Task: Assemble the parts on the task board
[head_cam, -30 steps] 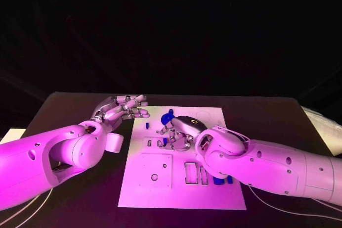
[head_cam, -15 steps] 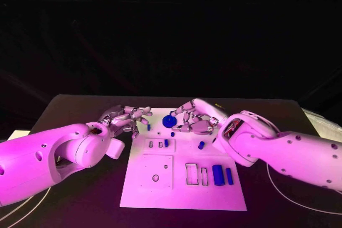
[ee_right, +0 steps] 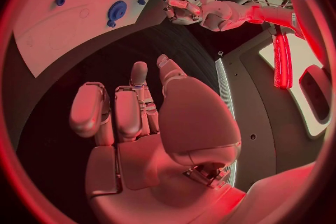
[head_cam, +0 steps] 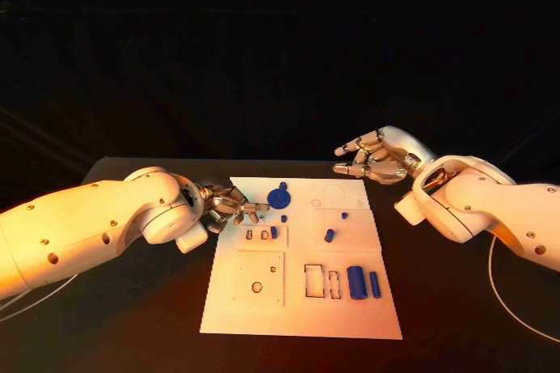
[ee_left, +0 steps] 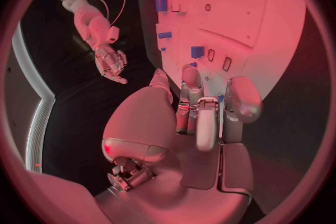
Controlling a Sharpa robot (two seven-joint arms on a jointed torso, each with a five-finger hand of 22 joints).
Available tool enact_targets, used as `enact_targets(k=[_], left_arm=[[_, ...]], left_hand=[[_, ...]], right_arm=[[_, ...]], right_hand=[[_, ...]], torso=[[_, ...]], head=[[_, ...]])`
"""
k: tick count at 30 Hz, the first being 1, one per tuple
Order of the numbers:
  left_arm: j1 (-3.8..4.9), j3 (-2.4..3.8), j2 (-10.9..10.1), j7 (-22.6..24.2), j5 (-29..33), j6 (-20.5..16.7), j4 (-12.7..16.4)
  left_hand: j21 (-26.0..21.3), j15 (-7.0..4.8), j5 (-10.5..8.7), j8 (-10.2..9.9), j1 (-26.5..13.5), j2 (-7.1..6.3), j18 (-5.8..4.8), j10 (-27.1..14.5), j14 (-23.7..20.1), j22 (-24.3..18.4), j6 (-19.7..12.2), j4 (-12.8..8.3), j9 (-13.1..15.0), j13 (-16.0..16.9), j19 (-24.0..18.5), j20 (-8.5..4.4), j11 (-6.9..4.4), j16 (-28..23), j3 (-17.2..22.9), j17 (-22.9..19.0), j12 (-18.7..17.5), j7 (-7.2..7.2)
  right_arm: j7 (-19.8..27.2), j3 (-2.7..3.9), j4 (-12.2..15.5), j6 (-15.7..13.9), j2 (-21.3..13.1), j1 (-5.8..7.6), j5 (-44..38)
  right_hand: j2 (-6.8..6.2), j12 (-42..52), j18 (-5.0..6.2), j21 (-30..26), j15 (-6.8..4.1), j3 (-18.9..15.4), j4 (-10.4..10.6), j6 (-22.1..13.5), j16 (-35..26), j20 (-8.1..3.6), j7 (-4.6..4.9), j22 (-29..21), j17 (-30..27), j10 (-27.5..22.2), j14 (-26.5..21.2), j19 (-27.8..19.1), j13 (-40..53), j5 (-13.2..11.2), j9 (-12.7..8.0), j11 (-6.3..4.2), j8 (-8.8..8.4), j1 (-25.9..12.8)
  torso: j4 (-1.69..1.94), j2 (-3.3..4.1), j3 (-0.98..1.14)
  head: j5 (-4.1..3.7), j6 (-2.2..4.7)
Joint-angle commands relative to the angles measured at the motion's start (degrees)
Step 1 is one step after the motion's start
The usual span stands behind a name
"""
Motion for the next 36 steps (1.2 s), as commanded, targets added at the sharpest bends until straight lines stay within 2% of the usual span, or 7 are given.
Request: enact_targets(k=[1,5,9,13,21,29,36], left_arm=[[0.30,-0.10,1.81,-6.58,-8.74,4.63,-1.61],[0.50,-0.16,3.65,-7.20,-9.63,4.71,-2.73],[0.85,-0.31,6.01,-7.93,-10.58,5.78,-4.38],[1.67,-0.83,8.38,-8.60,-12.23,7.73,-6.52],[2.24,-1.23,11.73,-9.33,-13.38,11.87,-9.26],[2.31,-1.57,13.57,-9.64,-13.68,14.74,-11.54],[2.28,-1.74,15.11,-9.71,-13.54,15.35,-13.46]], left_hand=[[1.77,-0.45,-0.01,1.82,-0.55,0.26,-1.00,1.52,6.01,2.71,-0.09,0.02,1.51,2.99,1.04,-0.30,-0.31,0.26,-0.74,15.06,2.97,-0.68],[4.01,-0.88,-0.03,4.65,-0.99,0.74,-1.62,3.31,6.01,6.26,-0.83,0.02,4.28,7.08,2.36,-0.74,-0.81,0.26,-2.03,15.06,6.90,-1.24],[4.84,-0.99,-0.32,5.96,-1.75,1.01,-1.86,3.69,6.01,7.63,-1.55,0.11,5.79,8.37,2.83,-0.86,-0.94,0.26,-2.99,15.06,8.07,-1.36],[5.57,-1.07,-1.78,7.15,-3.07,1.30,-2.08,3.74,6.01,8.87,-2.50,0.11,7.42,9.24,3.25,-0.89,-0.97,0.26,-4.26,15.06,8.84,-1.40],[6.31,-1.07,-1.93,7.73,-3.64,1.46,-2.32,4.04,6.01,10.17,-2.94,0.14,8.27,10.19,3.76,-0.95,-1.01,0.26,-4.93,15.06,9.72,-1.43],[7.28,-1.19,-1.94,8.65,-3.66,1.83,-2.64,4.63,6.01,11.87,-3.16,0.04,9.45,11.50,4.48,-1.06,-1.17,0.26,-5.44,15.06,11.01,-1.62],[7.50,-1.25,-1.92,9.05,-3.30,2.04,-2.71,4.79,6.01,12.25,-3.31,-0.05,10.00,11.91,4.62,-1.12,-1.25,0.26,-5.53,15.06,11.41,-1.70]], right_arm=[[-2.49,-0.01,-0.05,0.70,-0.01,0.05,2.88],[-3.32,-0.02,-0.17,0.79,0.08,0.08,2.81],[-4.09,-0.04,-0.42,1.10,0.23,0.09,2.60],[-4.62,-0.06,-0.62,1.43,0.40,0.09,2.27],[-5.20,-0.11,-0.94,1.95,0.71,0.10,1.61],[-5.46,-0.14,-0.99,2.15,0.65,0.10,1.70],[-5.57,-0.15,-1.07,2.38,0.74,0.10,1.70]], right_hand=[[0.46,0.11,1.12,-0.28,0.21,-0.29,-0.05,0.32,-0.36,0.14,-0.03,-0.11,-0.15,0.42,1.94,-0.23,-0.02,0.34,0.08,-0.04,0.33,-0.05],[0.50,0.16,1.12,-0.29,0.20,-0.31,-0.04,0.34,-0.47,0.14,-0.04,-0.13,-0.26,0.45,1.92,-0.24,-0.01,0.42,0.08,-0.05,0.34,-0.05],[0.53,0.11,1.15,-0.36,0.20,-0.34,-0.01,0.37,-0.59,0.13,-0.05,-0.27,-0.39,0.44,1.89,-0.30,-0.06,0.50,0.09,-0.06,0.36,-0.07],[0.54,0.10,1.16,-0.39,0.19,-0.37,0.00,0.39,-0.65,0.13,-0.06,-0.34,-0.44,0.44,1.88,-0.32,-0.09,0.55,0.09,-0.07,0.38,-0.08],[0.55,0.10,1.16,-0.40,0.19,-0.38,0.00,0.39,-0.66,0.13,-0.06,-0.36,-0.45,0.44,1.87,-0.33,-0.10,0.56,0.09,-0.07,0.38,-0.09],[0.52,-0.11,1.19,-0.48,0.18,-0.44,-0.03,0.44,-0.86,0.12,-0.09,-0.51,-0.65,0.36,1.82,-0.39,-0.30,0.64,0.10,-0.09,0.42,-0.03],[0.52,-0.16,1.20,-0.49,0.17,-0.47,-0.01,0.46,-0.88,0.12,-0.09,-0.52,-0.67,0.34,1.82,-0.40,-0.34,0.66,0.10,-0.09,0.43,-0.05]], torso=[[0.16,-0.48,0.16],[0.19,-0.50,0.19],[0.20,-0.50,0.21],[0.16,-0.42,0.16],[0.04,-0.29,0.11],[0.09,-0.30,0.12],[0.11,-0.25,0.11]], head=[[0.01,-0.26],[0.29,-0.54],[0.30,-0.55],[0.48,-0.45],[0.63,-0.85],[0.63,-1.20],[0.61,-1.49]])
